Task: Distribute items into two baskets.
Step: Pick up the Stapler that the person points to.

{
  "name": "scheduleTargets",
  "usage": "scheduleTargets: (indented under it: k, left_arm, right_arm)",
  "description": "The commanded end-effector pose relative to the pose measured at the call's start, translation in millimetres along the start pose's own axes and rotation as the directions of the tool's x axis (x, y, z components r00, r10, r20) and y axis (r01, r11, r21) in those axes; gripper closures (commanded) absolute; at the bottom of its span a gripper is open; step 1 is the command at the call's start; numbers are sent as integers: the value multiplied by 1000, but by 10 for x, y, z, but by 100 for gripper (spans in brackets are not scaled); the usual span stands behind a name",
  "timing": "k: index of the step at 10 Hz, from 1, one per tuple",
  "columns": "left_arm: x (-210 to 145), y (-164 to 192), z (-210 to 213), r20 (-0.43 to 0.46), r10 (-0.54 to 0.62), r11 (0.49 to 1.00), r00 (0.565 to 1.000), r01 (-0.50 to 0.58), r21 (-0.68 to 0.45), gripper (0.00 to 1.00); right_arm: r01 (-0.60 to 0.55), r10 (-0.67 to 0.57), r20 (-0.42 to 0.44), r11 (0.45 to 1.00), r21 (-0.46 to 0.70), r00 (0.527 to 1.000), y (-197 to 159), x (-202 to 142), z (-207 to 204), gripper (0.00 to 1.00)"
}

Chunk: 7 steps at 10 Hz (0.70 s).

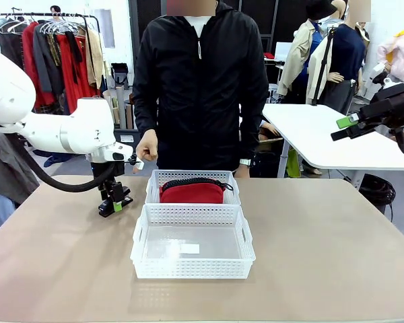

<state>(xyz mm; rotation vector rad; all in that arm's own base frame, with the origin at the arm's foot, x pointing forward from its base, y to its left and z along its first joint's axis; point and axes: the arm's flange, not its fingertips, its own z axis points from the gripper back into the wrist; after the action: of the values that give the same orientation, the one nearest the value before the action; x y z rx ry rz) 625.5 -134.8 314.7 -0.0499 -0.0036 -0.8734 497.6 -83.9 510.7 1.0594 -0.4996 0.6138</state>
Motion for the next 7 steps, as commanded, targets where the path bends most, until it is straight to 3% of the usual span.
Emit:
scheduleTargets:
  k: [1,4,7]
  left_arm:
    - [-21,-33,-22,2,19,1000,1000,-19,25,39]
    - [-21,-29,-2,3,28,999,1000,-28,23,99]
    - [1,-1,1,1,10,1000,1000,-10,0,100]
  right_arm:
    - [-1,1,1,1000,-1,1000,14,3,5,0]
    - [-1,1,1,1000,-1,1000,14,3,5,0]
    - [-1,1,1,1000,-1,1000,14,3,5,0]
